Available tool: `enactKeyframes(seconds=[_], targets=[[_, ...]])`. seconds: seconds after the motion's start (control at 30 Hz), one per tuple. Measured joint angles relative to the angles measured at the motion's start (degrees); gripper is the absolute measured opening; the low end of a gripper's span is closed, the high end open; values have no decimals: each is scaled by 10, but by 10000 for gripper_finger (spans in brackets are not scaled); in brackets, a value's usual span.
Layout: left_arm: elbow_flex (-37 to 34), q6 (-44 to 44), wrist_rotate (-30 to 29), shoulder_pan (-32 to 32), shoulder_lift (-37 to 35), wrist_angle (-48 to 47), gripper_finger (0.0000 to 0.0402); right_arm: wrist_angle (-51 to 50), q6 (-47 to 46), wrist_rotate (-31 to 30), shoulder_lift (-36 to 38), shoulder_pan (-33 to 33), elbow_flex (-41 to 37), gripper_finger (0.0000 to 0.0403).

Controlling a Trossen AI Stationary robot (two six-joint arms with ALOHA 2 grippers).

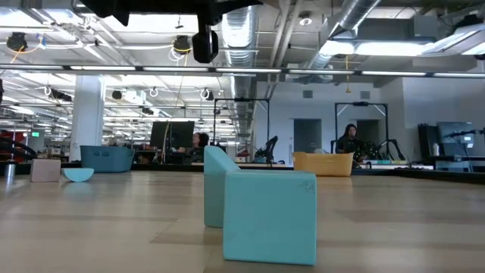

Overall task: Sort & place blocks by color
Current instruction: Put the bottom brown block into the orange bin

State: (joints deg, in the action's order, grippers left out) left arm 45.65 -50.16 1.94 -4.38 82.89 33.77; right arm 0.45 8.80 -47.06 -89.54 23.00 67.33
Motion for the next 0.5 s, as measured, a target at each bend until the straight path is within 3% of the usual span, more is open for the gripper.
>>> enactKeyframes(seconds=[0.17, 0.3, 0.5], targets=[[0, 10, 13, 22, 0, -1, 15, -4, 2, -22, 0, -9, 0, 126], [0, 9, 42, 51, 1, 3, 18, -7, 3, -23, 0, -35, 0, 122], [-1, -28, 19, 123, -10, -4, 62, -3, 31, 20, 1, -119, 0, 122]])
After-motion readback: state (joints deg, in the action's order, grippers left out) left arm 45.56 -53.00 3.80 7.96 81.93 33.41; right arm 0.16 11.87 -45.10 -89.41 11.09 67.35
